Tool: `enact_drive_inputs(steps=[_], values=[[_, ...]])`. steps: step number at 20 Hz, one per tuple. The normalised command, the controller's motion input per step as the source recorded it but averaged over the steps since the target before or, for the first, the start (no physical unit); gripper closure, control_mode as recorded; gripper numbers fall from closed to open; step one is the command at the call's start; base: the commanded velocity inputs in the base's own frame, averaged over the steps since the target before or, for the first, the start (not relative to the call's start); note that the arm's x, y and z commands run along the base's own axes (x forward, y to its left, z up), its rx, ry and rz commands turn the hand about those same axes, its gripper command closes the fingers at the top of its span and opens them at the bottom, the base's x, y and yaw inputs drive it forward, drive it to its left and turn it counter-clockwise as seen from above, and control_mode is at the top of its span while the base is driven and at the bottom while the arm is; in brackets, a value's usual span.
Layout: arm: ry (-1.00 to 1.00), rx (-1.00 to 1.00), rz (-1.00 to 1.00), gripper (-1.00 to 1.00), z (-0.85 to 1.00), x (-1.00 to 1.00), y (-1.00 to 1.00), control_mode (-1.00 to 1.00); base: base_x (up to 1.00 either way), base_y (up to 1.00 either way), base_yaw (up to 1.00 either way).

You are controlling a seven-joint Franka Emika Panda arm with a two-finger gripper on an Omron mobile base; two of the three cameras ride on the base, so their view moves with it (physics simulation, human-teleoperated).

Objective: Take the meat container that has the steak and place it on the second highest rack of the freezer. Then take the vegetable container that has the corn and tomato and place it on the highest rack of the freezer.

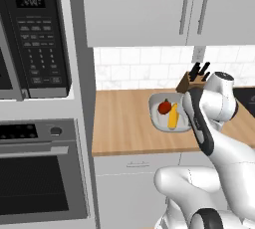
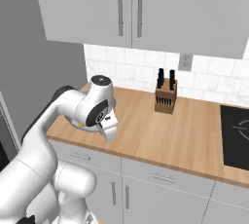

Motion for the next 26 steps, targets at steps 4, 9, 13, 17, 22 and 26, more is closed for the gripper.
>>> enact_drive_inputs(steps=[4,9,13,17,22,26], values=[[0.00,0.00,-0.01,1.00,0.57,-0.96,-0.14,-1.00,0.00,0.00,0.00],[-0.01,0.00,0.00,1.00,0.18,-0.57,-0.01,-1.00,0.00,0.00,0.00],[-0.01,0.00,0.01,1.00,0.11,-0.48,0.00,-1.00,0.00,0.00,0.00],[-0.04,0.01,0.00,1.00,0.03,-0.09,0.00,-1.00,0.00,0.00,0.00],[0.00,0.00,0.00,1.00,0.00,-0.20,0.00,-1.00,0.00,0.00,0.00],[0.00,0.00,0.00,1.00,0.00,0.00,0.00,1.00,-0.98,0.00,0.00]])
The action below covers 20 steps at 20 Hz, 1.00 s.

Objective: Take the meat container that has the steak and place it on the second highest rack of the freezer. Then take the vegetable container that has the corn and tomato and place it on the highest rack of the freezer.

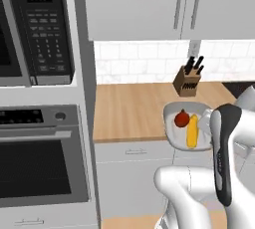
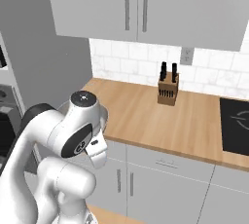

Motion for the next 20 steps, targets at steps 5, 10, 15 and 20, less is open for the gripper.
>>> enact_drive_inputs(steps=[5,10,15,20], values=[[0.00,0.00,0.00,1.00,0.00,0.00,0.00,1.00,-1.00,0.16,0.17],[0.00,0.00,0.00,1.00,0.00,0.00,0.00,1.00,-0.84,0.78,0.52],[0.00,0.00,0.00,1.00,0.00,0.00,0.00,1.00,-0.23,0.79,0.71],[0.00,0.00,0.00,1.00,0.00,0.00,0.00,1.00,0.44,0.31,0.69]])
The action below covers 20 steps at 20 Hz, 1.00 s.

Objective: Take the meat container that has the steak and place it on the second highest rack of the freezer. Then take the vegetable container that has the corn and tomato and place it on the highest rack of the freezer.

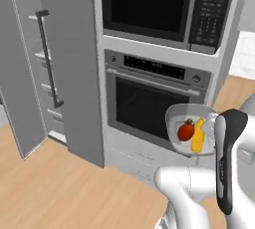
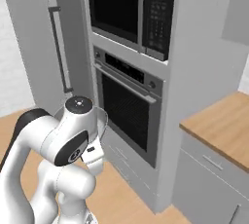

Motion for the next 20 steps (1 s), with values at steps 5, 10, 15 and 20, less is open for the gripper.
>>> enact_drive_inputs(steps=[5,10,15,20], values=[[0.00,0.00,0.00,1.00,0.00,0.00,0.00,1.00,1.00,0.77,0.16],[0.00,0.00,0.00,1.00,0.00,0.00,0.00,1.00,1.00,1.00,-0.03],[0.00,0.00,0.00,1.00,0.00,0.00,0.00,1.00,1.00,1.00,-0.27],[0.00,0.00,0.00,1.00,0.00,0.00,0.00,1.00,0.64,1.00,-0.43]])
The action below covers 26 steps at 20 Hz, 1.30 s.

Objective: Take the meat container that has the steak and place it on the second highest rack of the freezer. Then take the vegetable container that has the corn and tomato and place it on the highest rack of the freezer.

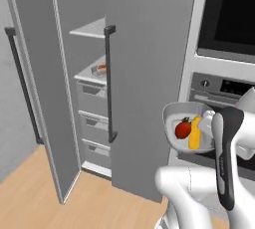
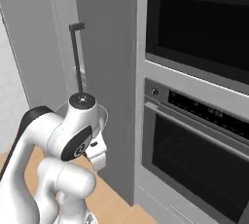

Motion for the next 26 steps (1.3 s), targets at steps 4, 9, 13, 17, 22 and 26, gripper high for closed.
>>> enact_drive_inputs(steps=[4,9,13,17,22,26], values=[[0.00,0.00,0.00,1.00,0.00,0.00,0.00,1.00,0.36,1.00,-0.41],[0.00,0.00,0.00,1.00,0.00,0.00,0.00,1.00,0.21,1.00,-0.24],[0.00,0.00,0.00,1.00,0.00,0.00,0.00,1.00,0.01,0.83,-0.07],[0.00,0.00,0.00,1.00,0.00,0.00,0.00,1.00,0.23,0.60,-0.11],[0.00,0.00,0.00,1.00,0.00,0.00,0.00,1.00,0.31,0.45,-0.14],[0.00,0.00,0.00,1.00,0.00,0.00,0.00,1.00,0.59,0.26,-0.10]])
